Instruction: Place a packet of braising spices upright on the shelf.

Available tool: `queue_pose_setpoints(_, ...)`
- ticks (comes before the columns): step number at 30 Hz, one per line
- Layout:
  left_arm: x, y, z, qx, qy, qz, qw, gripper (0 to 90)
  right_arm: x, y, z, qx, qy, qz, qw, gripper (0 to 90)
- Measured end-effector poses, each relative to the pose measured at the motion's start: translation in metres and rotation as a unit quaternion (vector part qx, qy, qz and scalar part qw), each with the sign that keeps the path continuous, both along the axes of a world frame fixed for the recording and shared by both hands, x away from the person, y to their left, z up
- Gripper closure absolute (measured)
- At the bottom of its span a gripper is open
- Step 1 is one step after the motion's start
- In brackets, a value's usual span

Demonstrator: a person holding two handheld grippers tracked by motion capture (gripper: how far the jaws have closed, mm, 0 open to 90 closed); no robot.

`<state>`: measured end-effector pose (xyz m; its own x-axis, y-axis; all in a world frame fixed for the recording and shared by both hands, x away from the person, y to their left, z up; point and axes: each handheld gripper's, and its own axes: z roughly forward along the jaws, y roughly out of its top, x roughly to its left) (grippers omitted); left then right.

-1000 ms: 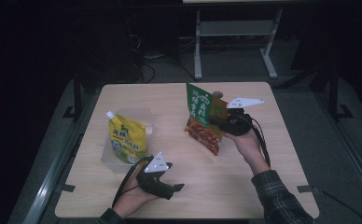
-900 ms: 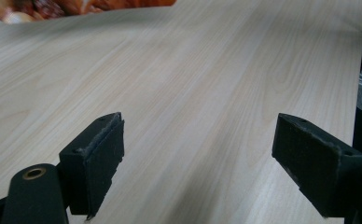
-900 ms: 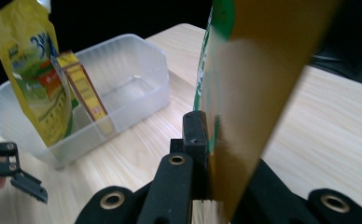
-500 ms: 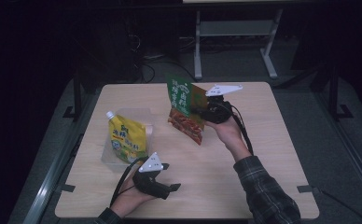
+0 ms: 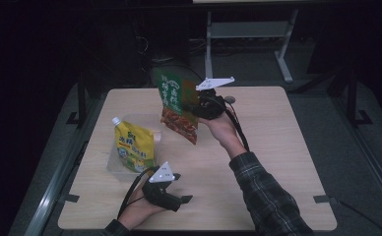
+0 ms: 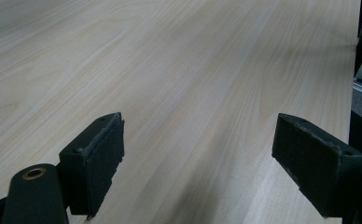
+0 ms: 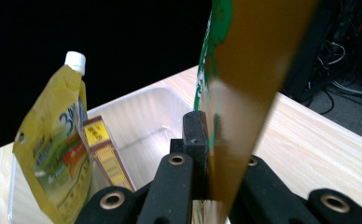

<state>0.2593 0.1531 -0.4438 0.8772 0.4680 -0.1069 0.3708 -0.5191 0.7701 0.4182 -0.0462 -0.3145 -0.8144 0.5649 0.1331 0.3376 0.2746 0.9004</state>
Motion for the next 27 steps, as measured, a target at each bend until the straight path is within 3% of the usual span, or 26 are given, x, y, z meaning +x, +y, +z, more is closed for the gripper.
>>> queue_pose_setpoints(10,0.002,0.001,-0.001,-0.002,0.0,-0.002,1.0,16.3,0.008,0.037,0.006,0.007,-0.004,0.02,0.9998,89.5)
queue_pose_setpoints(27,0.004,0.004,-0.001,0.002,0.0,-0.007,1.0,16.3,0.023,0.095,-0.003,0.009,0.003,0.032,0.9994,89.5)
